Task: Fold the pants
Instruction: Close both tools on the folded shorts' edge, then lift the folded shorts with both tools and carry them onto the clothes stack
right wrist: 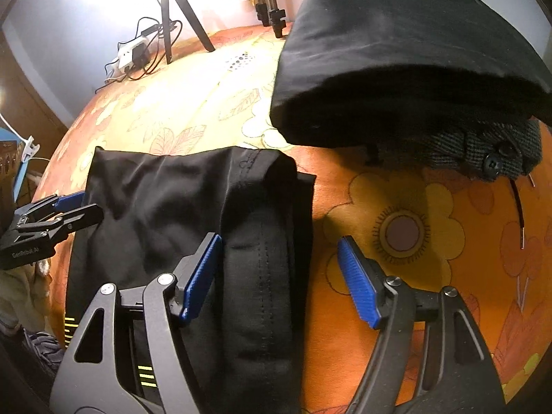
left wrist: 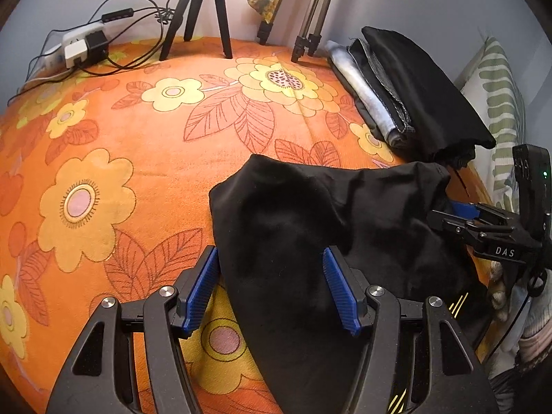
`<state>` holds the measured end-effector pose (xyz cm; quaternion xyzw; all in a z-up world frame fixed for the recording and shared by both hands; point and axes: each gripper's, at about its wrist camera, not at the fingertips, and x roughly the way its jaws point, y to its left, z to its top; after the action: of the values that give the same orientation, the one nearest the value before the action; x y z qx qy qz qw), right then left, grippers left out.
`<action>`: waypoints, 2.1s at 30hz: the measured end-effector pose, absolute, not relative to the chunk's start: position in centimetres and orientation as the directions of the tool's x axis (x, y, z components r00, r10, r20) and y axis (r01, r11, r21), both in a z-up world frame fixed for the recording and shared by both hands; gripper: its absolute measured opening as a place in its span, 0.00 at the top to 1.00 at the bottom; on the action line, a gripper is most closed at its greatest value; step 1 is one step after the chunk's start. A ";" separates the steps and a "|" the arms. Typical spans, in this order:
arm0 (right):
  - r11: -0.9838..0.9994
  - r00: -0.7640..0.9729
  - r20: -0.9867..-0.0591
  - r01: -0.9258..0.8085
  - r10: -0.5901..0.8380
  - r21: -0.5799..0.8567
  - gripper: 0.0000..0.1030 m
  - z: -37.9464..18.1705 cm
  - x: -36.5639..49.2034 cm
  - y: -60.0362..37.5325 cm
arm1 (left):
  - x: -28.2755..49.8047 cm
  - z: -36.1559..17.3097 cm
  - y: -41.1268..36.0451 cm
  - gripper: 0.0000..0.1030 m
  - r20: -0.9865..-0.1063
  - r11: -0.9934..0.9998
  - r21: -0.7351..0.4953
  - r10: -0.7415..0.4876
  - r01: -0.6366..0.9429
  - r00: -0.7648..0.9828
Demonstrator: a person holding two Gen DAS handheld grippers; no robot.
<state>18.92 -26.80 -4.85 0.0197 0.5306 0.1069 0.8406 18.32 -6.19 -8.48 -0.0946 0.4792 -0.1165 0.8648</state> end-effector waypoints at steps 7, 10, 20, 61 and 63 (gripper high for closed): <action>0.972 0.412 -0.881 -0.144 0.231 0.187 0.30 -4.7 19.0 -27.7 | 18.6 -8.5 -5.5 0.40 -0.794 0.937 -0.339 -0.333 0.084 0.508; 0.969 0.411 -0.879 -0.138 0.244 0.205 0.29 -5.1 19.0 -28.1 | 18.7 -8.5 -5.8 0.40 -0.795 0.942 -0.324 -0.320 0.084 0.516; 0.953 0.417 -0.860 -0.203 0.293 0.226 0.51 -5.1 19.2 -27.1 | 18.9 -8.6 -6.8 0.40 -0.786 0.956 -0.276 -0.285 0.101 0.549; 0.957 0.518 -0.809 -0.224 0.278 0.185 0.84 -2.9 17.8 -23.9 | 18.0 -6.7 -7.5 0.86 -0.722 0.951 -0.267 -0.303 0.154 0.622; 0.956 0.529 -0.801 -0.233 0.279 0.179 0.84 -2.3 17.3 -23.6 | 17.6 -6.1 -7.6 0.87 -0.711 0.952 -0.258 -0.304 0.166 0.634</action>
<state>17.32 -23.62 -2.30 0.0251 0.4624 0.1463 0.8741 17.64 -7.60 -6.06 -0.0845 0.4072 -0.1305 0.9000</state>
